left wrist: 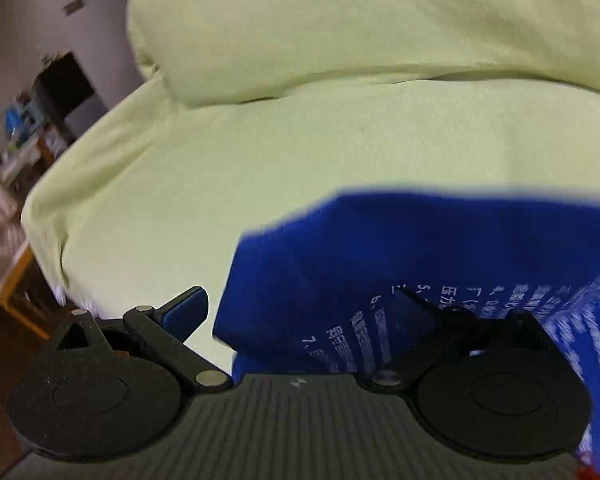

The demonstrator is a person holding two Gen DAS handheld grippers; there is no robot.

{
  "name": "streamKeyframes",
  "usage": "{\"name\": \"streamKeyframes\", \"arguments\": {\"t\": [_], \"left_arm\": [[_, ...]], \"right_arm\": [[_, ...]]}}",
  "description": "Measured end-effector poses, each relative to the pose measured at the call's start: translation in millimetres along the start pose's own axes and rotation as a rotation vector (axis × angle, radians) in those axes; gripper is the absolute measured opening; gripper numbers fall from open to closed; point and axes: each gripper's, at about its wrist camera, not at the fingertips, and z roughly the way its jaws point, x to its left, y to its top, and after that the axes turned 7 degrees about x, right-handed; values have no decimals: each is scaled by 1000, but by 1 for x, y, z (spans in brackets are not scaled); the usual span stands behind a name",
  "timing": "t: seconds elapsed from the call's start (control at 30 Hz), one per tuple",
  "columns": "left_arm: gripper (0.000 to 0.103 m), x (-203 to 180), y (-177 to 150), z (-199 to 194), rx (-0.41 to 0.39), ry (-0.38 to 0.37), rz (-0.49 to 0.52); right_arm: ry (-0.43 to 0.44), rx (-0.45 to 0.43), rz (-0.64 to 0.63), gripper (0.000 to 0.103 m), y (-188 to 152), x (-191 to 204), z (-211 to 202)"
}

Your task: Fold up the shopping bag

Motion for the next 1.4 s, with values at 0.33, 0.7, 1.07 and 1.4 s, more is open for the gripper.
{"name": "streamKeyframes", "arguments": {"t": [0.33,0.7,1.07,1.4], "left_arm": [[103,-42,54,110,155,112,142],[102,80,-53,32,141,-44,-80],[50,78,-115,44,225,-425,-393],[50,-89,-53,4,102,-625,-117]], "right_arm": [[-175,-91,-167,70,-26,25,-10],[87,-56,81,86,-26,-36,6],[16,-209,-76,4,-6,-30,-16],[-197,-570,110,3,12,-129,-166]]}}
